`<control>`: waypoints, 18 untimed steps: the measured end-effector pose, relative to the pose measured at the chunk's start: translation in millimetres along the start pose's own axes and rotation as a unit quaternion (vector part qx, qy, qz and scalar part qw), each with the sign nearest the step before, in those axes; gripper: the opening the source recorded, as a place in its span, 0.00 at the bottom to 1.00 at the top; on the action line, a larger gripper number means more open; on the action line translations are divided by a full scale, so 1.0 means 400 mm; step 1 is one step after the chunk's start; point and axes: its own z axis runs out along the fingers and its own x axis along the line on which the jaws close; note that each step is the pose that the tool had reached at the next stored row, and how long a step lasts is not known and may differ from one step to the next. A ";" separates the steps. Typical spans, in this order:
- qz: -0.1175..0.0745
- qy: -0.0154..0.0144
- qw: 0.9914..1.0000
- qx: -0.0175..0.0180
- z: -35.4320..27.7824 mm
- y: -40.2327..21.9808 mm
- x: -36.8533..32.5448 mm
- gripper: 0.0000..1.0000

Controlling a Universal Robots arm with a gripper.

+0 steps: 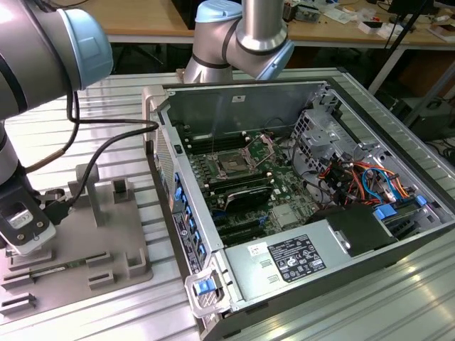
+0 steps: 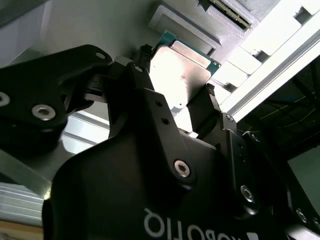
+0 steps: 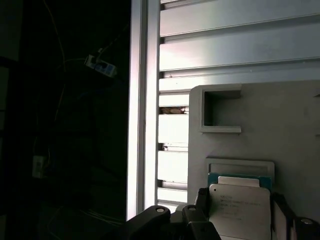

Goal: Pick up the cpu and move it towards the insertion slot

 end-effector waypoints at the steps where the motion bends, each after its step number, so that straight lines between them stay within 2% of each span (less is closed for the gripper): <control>1: 0.000 0.000 1.000 0.000 -0.005 0.000 0.000 0.55; 3: 0.000 0.000 1.000 0.000 -0.019 0.001 0.001 0.55; 4: 0.000 0.000 1.000 0.000 -0.033 0.002 0.002 0.55; 14: 0.000 0.000 1.000 0.000 -0.098 0.006 0.005 0.55; 18: 0.000 0.000 1.000 0.000 -0.100 0.006 0.004 0.55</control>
